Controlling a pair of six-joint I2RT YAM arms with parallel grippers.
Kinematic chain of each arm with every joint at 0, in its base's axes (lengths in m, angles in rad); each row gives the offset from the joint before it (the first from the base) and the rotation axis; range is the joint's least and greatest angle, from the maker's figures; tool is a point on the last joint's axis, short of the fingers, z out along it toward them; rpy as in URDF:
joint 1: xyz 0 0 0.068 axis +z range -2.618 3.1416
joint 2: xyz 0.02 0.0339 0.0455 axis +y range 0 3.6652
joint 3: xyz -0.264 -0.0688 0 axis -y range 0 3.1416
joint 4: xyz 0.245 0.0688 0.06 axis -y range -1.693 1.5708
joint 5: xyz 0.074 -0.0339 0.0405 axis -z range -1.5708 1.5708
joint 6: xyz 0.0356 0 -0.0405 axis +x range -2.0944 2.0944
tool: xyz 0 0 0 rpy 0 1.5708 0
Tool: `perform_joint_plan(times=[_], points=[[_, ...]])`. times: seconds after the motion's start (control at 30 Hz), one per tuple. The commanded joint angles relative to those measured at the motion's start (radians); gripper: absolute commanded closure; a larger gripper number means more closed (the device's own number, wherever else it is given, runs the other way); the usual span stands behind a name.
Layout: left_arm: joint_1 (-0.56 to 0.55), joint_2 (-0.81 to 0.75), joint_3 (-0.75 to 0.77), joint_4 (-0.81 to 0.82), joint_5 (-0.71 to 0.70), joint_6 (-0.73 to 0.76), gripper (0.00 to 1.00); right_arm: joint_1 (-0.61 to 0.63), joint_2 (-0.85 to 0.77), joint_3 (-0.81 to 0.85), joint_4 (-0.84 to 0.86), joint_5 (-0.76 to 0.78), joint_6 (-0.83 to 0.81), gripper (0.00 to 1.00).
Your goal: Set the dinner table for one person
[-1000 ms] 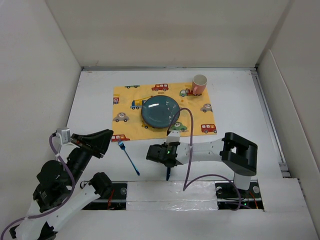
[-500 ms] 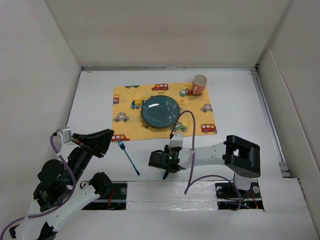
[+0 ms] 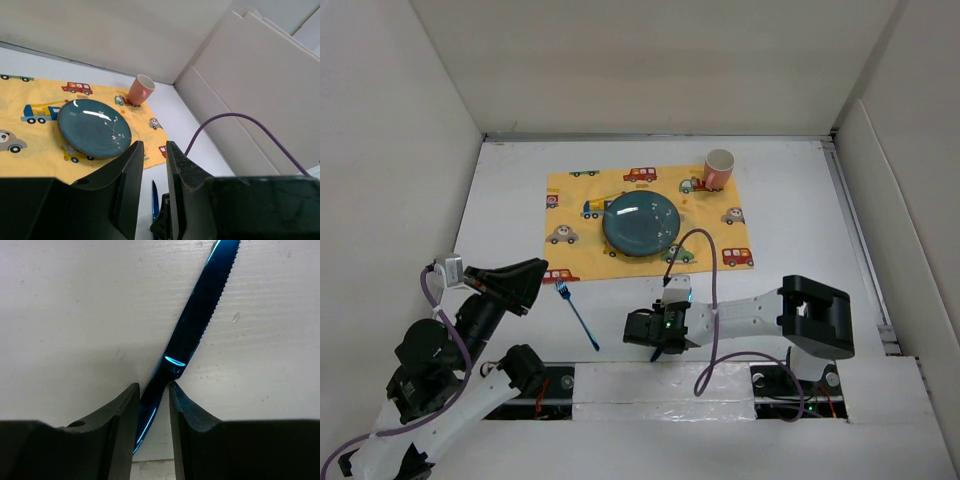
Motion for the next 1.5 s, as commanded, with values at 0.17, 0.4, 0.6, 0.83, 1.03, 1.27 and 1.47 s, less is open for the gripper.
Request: perform_joint_plan(times=[0.17, 0.4, 0.6, 0.83, 1.03, 1.27, 1.47], points=[[0.002, 0.016, -0.001, 0.030, -0.008, -0.003, 0.78, 0.014, 0.149, -0.067, 0.068, -0.205, -0.050, 0.70], [0.002, 0.022, 0.001, 0.032, -0.013, -0.004, 0.78, -0.019, 0.164, -0.049, 0.060, -0.173, -0.105, 0.62], [0.002, 0.013, 0.001, 0.025, -0.022, -0.004, 0.78, -0.019, 0.236, -0.055, 0.054, -0.183, -0.102, 0.82], [0.002, 0.013, 0.002, 0.025, -0.025, -0.004, 0.78, 0.003, 0.209, -0.072, 0.016, -0.139, -0.068, 1.00], [0.002, 0.016, 0.002, 0.018, -0.036, -0.009, 0.78, 0.012, 0.027, -0.056, -0.087, 0.014, -0.068, 1.00], [0.002, 0.030, 0.004, 0.004, -0.061, -0.015, 0.79, 0.003, -0.129, -0.050, -0.087, 0.067, -0.159, 1.00], [0.002, 0.044, 0.004, -0.001, -0.068, -0.021, 0.79, -0.041, -0.245, -0.064, -0.081, 0.094, -0.212, 1.00]])
